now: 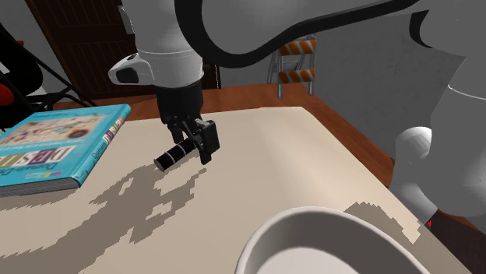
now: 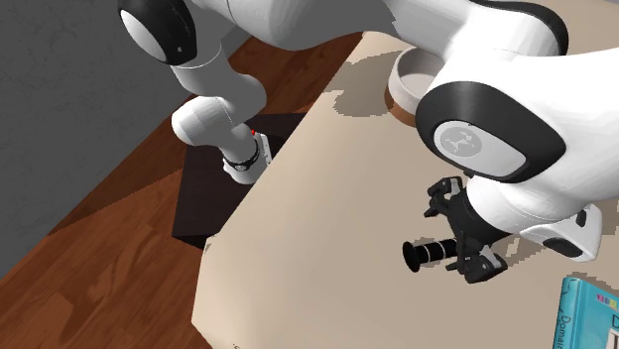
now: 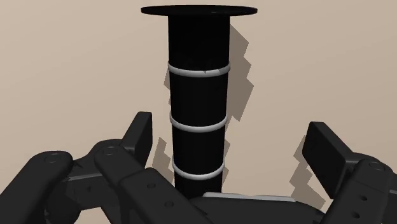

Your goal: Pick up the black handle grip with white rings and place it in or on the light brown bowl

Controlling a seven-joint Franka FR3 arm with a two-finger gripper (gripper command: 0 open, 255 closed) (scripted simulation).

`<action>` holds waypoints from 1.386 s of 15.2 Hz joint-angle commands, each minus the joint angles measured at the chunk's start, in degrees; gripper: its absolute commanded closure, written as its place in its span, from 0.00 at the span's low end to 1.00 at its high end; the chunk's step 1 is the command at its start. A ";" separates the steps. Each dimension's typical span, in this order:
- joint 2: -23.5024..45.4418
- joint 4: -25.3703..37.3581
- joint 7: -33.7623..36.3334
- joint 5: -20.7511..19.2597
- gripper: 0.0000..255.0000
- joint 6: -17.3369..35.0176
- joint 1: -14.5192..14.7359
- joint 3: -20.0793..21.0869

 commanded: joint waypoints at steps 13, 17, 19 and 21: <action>0.00 -0.02 0.00 0.00 1.00 0.02 0.00 0.00; 0.47 3.64 -0.14 -0.11 1.00 -3.19 0.09 0.07; 0.80 5.59 -0.19 -0.20 1.00 -4.82 0.16 0.12; 1.20 7.63 -0.23 -0.32 1.00 -6.49 0.23 0.17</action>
